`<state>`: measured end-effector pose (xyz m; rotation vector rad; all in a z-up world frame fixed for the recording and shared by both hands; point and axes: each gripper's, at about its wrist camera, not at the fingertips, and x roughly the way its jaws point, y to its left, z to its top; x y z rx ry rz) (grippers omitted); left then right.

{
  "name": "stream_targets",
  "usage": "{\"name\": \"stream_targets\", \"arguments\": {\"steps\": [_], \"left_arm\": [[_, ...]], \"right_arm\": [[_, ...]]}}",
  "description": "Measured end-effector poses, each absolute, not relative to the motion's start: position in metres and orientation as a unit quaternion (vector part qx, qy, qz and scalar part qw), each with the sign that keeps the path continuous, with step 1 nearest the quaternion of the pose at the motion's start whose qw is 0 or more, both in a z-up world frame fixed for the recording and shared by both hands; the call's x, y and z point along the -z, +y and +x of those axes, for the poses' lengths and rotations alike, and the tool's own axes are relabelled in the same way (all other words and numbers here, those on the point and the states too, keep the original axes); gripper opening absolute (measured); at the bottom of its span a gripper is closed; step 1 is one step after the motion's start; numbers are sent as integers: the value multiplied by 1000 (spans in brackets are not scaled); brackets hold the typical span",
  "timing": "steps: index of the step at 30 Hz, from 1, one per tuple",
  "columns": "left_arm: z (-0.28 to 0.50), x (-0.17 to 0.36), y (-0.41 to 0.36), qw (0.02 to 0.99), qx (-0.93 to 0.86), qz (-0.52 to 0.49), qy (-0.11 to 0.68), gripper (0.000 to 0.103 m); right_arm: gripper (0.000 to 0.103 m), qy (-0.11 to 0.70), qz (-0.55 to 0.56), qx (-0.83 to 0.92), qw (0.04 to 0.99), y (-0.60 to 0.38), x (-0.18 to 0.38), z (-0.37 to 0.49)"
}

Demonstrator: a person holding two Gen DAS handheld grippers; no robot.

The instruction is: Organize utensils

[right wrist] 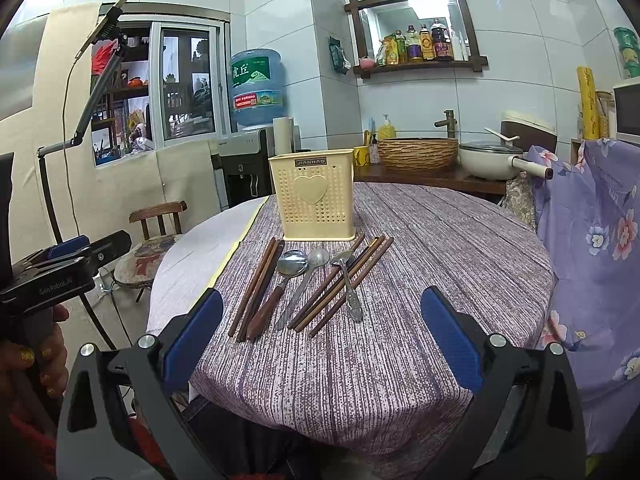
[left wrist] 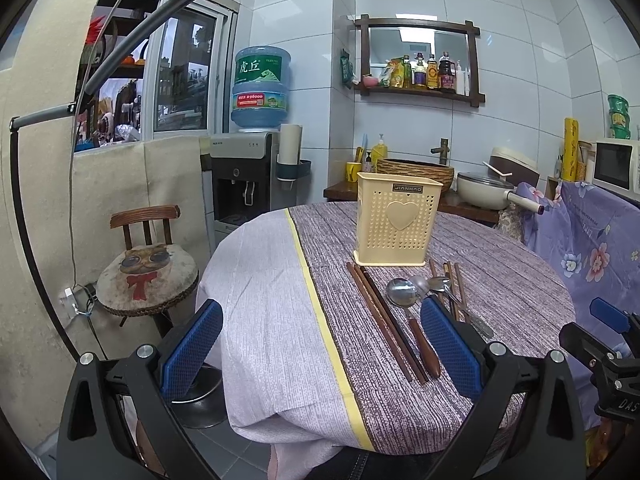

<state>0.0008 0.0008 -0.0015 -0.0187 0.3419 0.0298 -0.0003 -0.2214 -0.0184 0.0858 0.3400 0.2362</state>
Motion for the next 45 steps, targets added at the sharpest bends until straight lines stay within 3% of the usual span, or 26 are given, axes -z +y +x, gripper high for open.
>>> {"name": "stream_targets", "arguments": {"steps": [45], "left_arm": [[6, 6, -2, 984, -21, -8, 176, 98]], "right_arm": [[98, 183, 45, -123, 974, -214, 25, 11]]}}
